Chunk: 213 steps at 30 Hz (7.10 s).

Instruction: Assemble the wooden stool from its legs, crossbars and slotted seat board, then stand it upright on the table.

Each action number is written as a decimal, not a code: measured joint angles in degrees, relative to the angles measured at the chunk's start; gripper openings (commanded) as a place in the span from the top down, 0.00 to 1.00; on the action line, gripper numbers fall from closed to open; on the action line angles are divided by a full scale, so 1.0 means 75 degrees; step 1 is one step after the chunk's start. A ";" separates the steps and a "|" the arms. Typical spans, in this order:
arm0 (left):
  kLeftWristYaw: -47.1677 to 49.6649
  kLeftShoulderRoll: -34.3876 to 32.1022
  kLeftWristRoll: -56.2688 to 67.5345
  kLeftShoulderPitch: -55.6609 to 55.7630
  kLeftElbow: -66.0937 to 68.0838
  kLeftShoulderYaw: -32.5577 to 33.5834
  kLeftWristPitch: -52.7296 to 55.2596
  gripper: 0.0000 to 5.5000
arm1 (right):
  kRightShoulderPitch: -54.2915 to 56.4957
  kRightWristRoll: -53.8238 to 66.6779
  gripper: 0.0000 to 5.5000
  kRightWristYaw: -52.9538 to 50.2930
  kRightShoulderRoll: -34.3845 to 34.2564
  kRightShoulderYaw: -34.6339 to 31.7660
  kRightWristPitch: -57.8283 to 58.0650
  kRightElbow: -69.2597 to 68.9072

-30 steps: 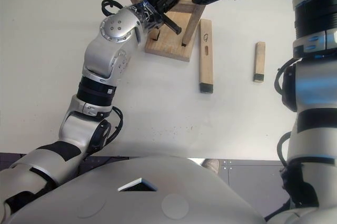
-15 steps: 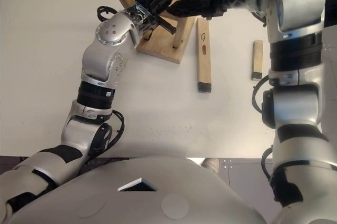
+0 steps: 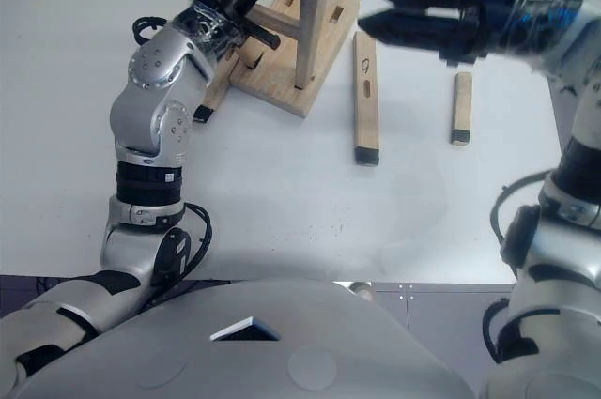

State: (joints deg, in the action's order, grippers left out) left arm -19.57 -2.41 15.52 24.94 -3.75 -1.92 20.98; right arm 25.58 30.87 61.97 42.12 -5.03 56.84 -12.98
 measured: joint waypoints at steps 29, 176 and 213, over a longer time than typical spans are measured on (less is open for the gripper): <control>0.0100 -0.2336 0.0641 -0.0688 -0.0063 0.0563 0.1982 1.00 | -0.3061 -0.1698 1.00 -0.5565 -0.3667 0.0558 -0.1775 0.0386; 0.1969 -0.0934 -0.0616 -0.2382 -0.2018 0.1949 0.0514 1.00 | -0.2693 -0.3408 0.68 -0.3310 -0.0389 -0.0636 -0.0825 0.2340; -0.0692 -0.1663 0.5281 0.2003 -0.0982 0.2006 0.3380 0.49 | -0.0784 -0.4168 0.76 -0.6078 -0.4577 0.2215 -0.7977 -0.0313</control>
State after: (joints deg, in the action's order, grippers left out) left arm -24.77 -14.88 55.13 39.97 -11.12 13.12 46.33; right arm 19.70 -0.40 16.39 7.79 11.59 -2.98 -15.33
